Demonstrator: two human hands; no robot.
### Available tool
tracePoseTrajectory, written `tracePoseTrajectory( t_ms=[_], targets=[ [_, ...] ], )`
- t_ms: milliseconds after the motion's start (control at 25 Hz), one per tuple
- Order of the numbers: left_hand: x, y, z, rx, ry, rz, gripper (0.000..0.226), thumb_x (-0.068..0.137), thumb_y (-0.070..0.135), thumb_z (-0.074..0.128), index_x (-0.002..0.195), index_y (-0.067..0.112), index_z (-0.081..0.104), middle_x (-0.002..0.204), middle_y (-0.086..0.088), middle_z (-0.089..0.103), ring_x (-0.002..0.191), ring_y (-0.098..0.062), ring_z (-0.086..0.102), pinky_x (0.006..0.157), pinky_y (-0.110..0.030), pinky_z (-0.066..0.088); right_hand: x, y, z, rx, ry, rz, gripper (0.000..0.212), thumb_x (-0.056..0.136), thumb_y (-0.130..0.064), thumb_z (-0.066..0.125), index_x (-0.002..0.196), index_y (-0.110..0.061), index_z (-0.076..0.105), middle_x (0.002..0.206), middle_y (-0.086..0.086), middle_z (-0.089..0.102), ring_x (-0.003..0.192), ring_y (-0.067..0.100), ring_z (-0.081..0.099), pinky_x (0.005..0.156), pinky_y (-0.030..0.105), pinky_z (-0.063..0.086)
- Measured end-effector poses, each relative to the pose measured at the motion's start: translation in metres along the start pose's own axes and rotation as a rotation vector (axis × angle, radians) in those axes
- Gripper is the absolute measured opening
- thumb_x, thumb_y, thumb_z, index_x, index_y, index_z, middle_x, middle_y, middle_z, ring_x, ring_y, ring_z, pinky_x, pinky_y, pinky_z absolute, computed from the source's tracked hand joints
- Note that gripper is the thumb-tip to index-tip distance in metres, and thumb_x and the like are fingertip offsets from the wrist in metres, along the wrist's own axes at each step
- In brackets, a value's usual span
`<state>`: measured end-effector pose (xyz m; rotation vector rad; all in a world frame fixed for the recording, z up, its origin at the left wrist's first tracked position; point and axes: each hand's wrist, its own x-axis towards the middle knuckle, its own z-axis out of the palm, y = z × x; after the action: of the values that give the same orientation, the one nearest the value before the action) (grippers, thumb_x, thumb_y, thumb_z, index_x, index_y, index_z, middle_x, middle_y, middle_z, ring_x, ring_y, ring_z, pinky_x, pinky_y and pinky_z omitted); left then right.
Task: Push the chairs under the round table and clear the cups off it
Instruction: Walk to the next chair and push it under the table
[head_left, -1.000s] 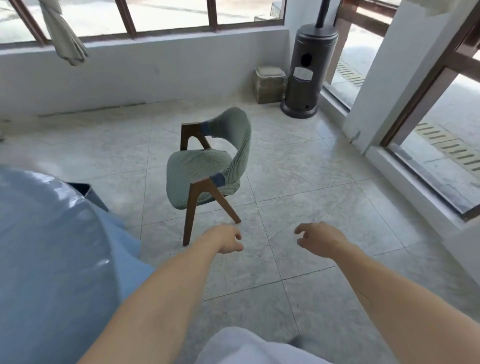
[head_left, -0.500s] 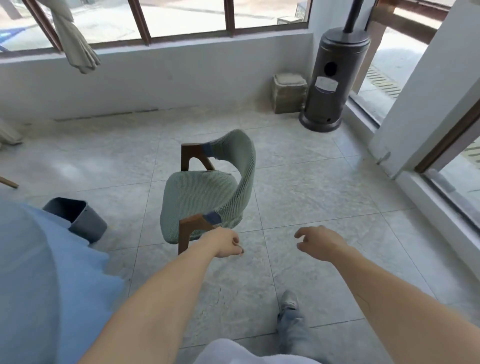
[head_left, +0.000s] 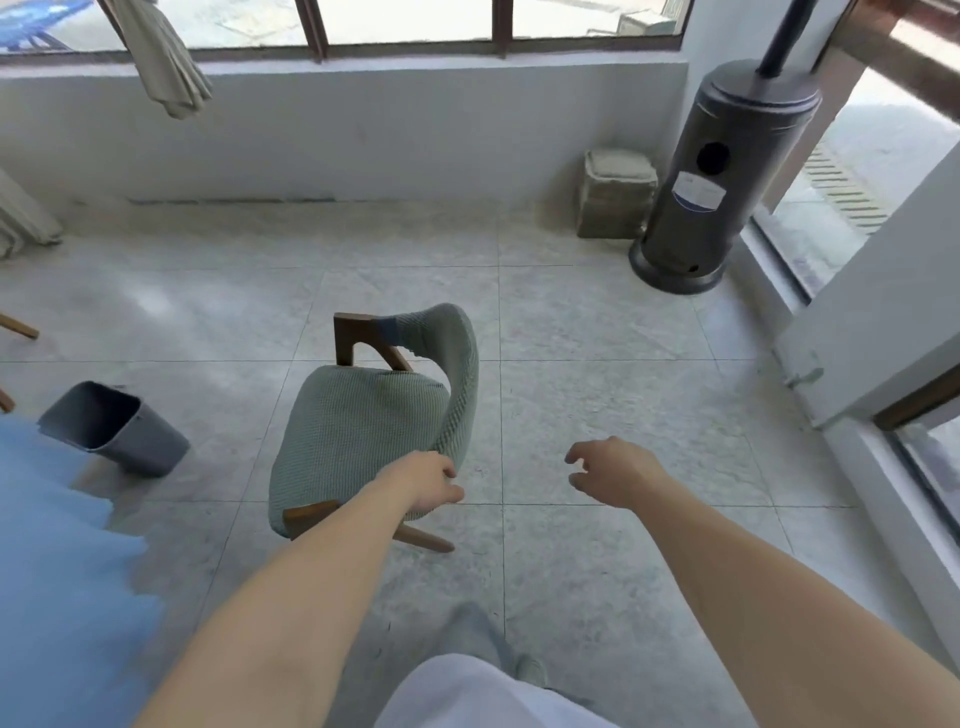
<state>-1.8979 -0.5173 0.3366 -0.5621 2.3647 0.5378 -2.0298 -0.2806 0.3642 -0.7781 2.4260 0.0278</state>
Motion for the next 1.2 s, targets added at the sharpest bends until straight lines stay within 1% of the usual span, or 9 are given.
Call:
tracePoseTrajectory(
  t_ms=[160,280,440,560,680,840,1000,1080,1200],
  targets=[
    [0.050,0.001,-0.017,-0.053,0.047,-0.064,0.063,0.084,0.056,0.058,0.140,0.030,0.049,0.143,0.001,0.047,0.124,-0.024,0.050,0.101,-0.048,0.044,0.060,-0.011,-0.023,-0.110,-0.043,-0.084,0.042,0.097,-0.038,0.050,0.139,-0.034,0.048,0.130,0.002,0.059,0.112,0.025,0.060,0.081,0.034,0.048],
    [0.093,-0.004,-0.032,-0.137,0.058,-0.109,0.075,0.083,0.060,0.060,0.147,0.027,0.039,0.145,-0.004,0.040,0.123,-0.027,0.051,0.097,-0.046,0.047,0.113,-0.028,-0.050,-0.209,-0.044,-0.187,0.045,0.097,-0.037,0.051,0.142,-0.033,0.043,0.133,0.001,0.058,0.115,0.025,0.059,0.085,0.035,0.049],
    [0.144,-0.007,-0.056,-0.231,0.009,-0.164,0.077,0.083,0.060,0.061,0.144,0.019,0.041,0.136,-0.005,0.049,0.117,-0.027,0.055,0.092,-0.042,0.050,0.180,-0.054,-0.087,-0.360,-0.020,-0.305,0.049,0.097,-0.032,0.052,0.144,-0.031,0.040,0.131,0.000,0.057,0.116,0.024,0.059,0.086,0.037,0.050],
    [0.177,-0.010,-0.067,-0.355,-0.021,-0.159,0.076,0.081,0.059,0.064,0.142,0.019,0.041,0.132,-0.004,0.057,0.115,-0.025,0.058,0.094,-0.041,0.050,0.226,-0.079,-0.102,-0.446,-0.051,-0.405,0.053,0.095,-0.028,0.054,0.145,-0.031,0.037,0.126,0.001,0.058,0.111,0.024,0.059,0.083,0.038,0.051],
    [0.202,-0.016,-0.073,-0.510,-0.096,-0.156,0.091,0.074,0.063,0.067,0.147,0.019,0.033,0.136,-0.004,0.056,0.118,-0.026,0.057,0.098,-0.042,0.049,0.265,-0.098,-0.111,-0.524,-0.068,-0.507,0.054,0.092,-0.023,0.058,0.143,-0.030,0.039,0.128,0.003,0.055,0.114,0.026,0.055,0.086,0.040,0.050],
    [0.213,-0.017,-0.065,-0.653,-0.164,-0.186,0.116,0.055,0.071,0.068,0.152,0.026,0.024,0.143,-0.002,0.049,0.127,-0.026,0.051,0.104,-0.046,0.044,0.303,-0.116,-0.115,-0.659,-0.060,-0.661,0.058,0.089,-0.020,0.064,0.140,-0.030,0.041,0.136,0.000,0.049,0.126,0.027,0.045,0.094,0.042,0.044],
    [0.215,-0.021,-0.052,-0.788,-0.196,-0.252,0.118,0.051,0.074,0.070,0.151,0.033,0.023,0.142,0.001,0.050,0.124,-0.025,0.052,0.103,-0.046,0.045,0.338,-0.128,-0.109,-0.868,-0.127,-0.844,0.055,0.085,-0.022,0.067,0.136,-0.031,0.046,0.134,-0.002,0.046,0.132,0.024,0.032,0.108,0.050,0.030],
    [0.216,-0.023,-0.049,-0.838,-0.217,-0.261,0.123,0.047,0.076,0.072,0.152,0.036,0.020,0.150,0.003,0.043,0.131,-0.024,0.047,0.107,-0.046,0.041,0.354,-0.130,-0.106,-0.956,-0.175,-0.904,0.052,0.086,-0.026,0.066,0.134,-0.034,0.048,0.133,-0.004,0.047,0.131,0.024,0.032,0.112,0.053,0.022],
    [0.219,-0.023,-0.048,-0.906,-0.232,-0.318,0.126,0.041,0.075,0.076,0.150,0.041,0.023,0.151,0.007,0.042,0.131,-0.022,0.047,0.106,-0.046,0.042,0.379,-0.140,-0.101,-1.065,-0.208,-1.060,0.048,0.088,-0.032,0.063,0.133,-0.037,0.048,0.129,-0.004,0.052,0.126,0.024,0.040,0.108,0.053,0.021]
  ],
)
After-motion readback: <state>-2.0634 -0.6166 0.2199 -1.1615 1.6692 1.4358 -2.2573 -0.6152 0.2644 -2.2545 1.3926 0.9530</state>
